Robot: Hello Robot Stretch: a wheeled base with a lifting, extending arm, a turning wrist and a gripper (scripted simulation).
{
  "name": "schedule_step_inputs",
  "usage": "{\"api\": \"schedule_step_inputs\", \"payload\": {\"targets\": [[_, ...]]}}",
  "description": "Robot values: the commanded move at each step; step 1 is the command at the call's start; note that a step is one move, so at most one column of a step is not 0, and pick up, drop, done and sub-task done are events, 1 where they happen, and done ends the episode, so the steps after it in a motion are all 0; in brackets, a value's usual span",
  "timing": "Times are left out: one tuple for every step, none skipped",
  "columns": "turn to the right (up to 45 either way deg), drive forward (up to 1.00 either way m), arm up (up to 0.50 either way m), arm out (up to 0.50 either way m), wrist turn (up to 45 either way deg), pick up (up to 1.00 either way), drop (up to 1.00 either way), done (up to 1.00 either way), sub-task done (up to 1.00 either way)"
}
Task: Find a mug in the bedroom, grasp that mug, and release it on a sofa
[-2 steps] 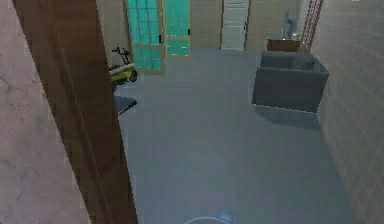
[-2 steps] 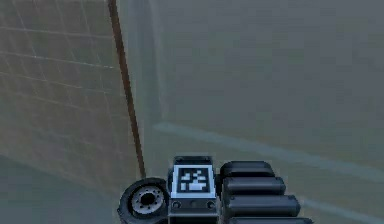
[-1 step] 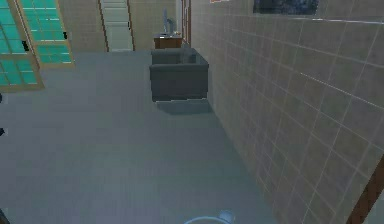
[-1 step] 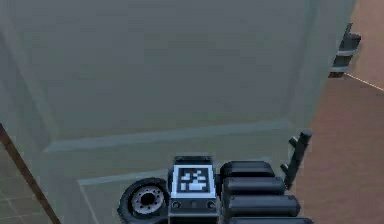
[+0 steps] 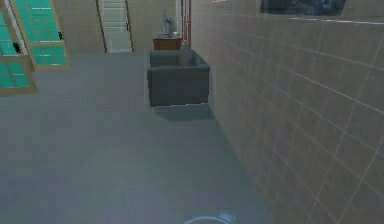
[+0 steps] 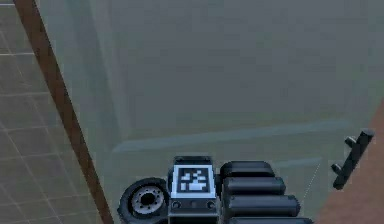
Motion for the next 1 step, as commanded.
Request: {"api": "schedule_step_inputs", "payload": {"targets": [[15.0,0.0,0.0,0.0,0.0,0.0,0.0,0.0,0.0]]}}
